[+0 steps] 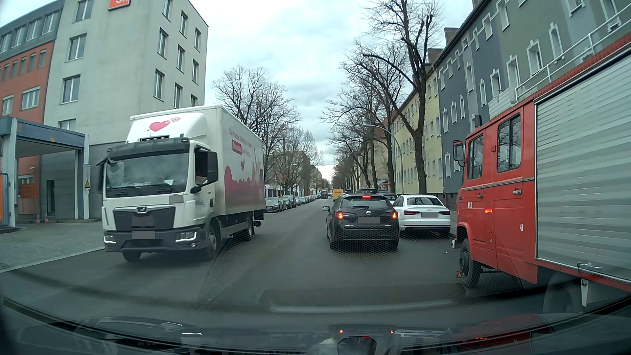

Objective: Follow the waypoints while adhering to traffic rules and regulations

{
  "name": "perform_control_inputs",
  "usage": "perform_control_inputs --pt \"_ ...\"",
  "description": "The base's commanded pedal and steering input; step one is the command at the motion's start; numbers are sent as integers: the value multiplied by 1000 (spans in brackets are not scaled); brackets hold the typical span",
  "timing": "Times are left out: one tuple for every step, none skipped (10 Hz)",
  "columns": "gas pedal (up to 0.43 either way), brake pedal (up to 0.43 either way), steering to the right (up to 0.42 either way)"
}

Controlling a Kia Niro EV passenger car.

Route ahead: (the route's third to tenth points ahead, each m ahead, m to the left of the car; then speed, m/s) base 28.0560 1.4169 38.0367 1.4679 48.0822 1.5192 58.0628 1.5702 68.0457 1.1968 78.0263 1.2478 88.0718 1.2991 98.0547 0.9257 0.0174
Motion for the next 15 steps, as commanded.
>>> perform_control_inputs --pt "0 67 -16" --pt "0 30 -20" --pt "0 18 -23" --pt "0 18 -27" --pt "0 18 -31" --pt "0 18 -40" --pt "0 18 -53" --pt "0 18 -61" --pt "28 18 -76" --pt "79 18 -97" --pt "87 18 -117" --pt "98 18 -150" --pt "110 18 -179" --pt "118 12 -204" --pt "130 12 -220"
